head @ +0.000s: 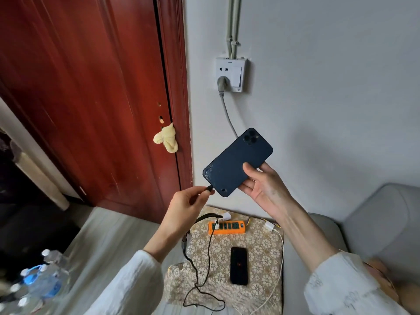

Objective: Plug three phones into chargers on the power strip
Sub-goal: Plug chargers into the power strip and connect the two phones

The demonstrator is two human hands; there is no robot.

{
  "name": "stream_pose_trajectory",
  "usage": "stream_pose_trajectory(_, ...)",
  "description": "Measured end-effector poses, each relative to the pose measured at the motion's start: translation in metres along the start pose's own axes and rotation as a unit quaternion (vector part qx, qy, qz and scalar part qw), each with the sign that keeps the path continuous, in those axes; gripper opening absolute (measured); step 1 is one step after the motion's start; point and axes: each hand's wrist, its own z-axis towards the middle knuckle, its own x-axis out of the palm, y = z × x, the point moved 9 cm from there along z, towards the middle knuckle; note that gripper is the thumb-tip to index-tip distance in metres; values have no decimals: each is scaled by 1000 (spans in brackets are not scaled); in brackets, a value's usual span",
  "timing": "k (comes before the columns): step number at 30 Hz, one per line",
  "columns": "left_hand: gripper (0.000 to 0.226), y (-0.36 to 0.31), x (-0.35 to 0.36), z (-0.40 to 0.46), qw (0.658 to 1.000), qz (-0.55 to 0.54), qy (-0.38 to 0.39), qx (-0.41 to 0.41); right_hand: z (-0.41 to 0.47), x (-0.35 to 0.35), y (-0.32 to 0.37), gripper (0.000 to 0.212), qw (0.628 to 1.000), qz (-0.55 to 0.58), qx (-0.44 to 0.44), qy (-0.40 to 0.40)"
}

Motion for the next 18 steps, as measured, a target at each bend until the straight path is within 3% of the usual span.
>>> stream_pose_trajectory(4, 15, 49, 37, -10, 986, -12, 144, -83, 7, -24, -26, 16, 997, -65, 36, -31)
stream_pose_trajectory(8, 23, 121, 61, -28, 960, 32, 216, -178, 9, -71, -84, 8, 982, -100, 106, -124)
stream_pose_trajectory(15, 24, 286, 70, -49, 926, 139, 165, -308, 13, -179, -210, 7, 929, -144, 248, -234)
stream_pose_trajectory(18, 26, 359, 81, -52, 913, 166, 142, -345, 23, -220, -267, 20, 914, -132, 280, -264)
